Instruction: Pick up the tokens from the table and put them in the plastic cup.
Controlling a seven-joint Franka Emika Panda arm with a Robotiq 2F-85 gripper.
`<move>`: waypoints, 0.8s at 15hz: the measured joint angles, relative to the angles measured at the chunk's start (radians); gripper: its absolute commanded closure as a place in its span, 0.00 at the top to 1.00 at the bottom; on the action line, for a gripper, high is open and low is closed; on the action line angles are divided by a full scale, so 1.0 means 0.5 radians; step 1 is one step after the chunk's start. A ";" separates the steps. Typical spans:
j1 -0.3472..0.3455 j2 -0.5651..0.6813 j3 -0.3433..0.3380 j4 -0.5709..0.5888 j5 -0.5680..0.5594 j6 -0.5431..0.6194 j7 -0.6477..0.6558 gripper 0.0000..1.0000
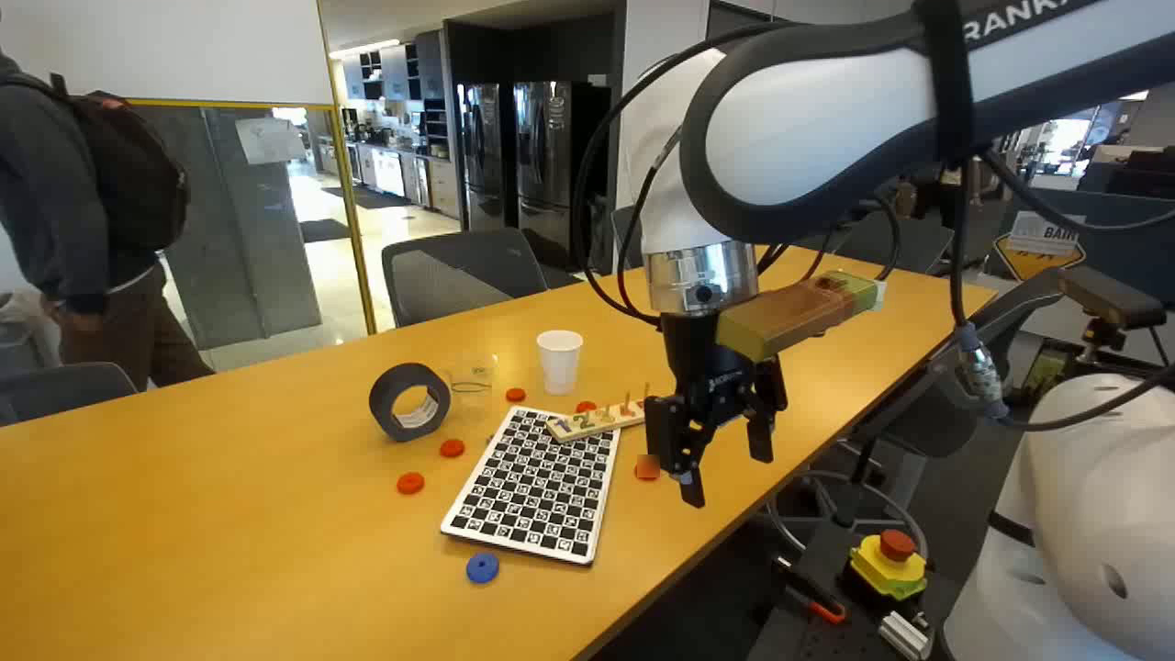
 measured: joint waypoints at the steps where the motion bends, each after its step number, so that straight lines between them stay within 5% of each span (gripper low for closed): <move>1: 0.000 -0.002 0.000 0.008 0.000 0.001 0.000 1.00; 12: -0.018 -0.004 -0.002 -0.077 -0.034 0.148 0.000 1.00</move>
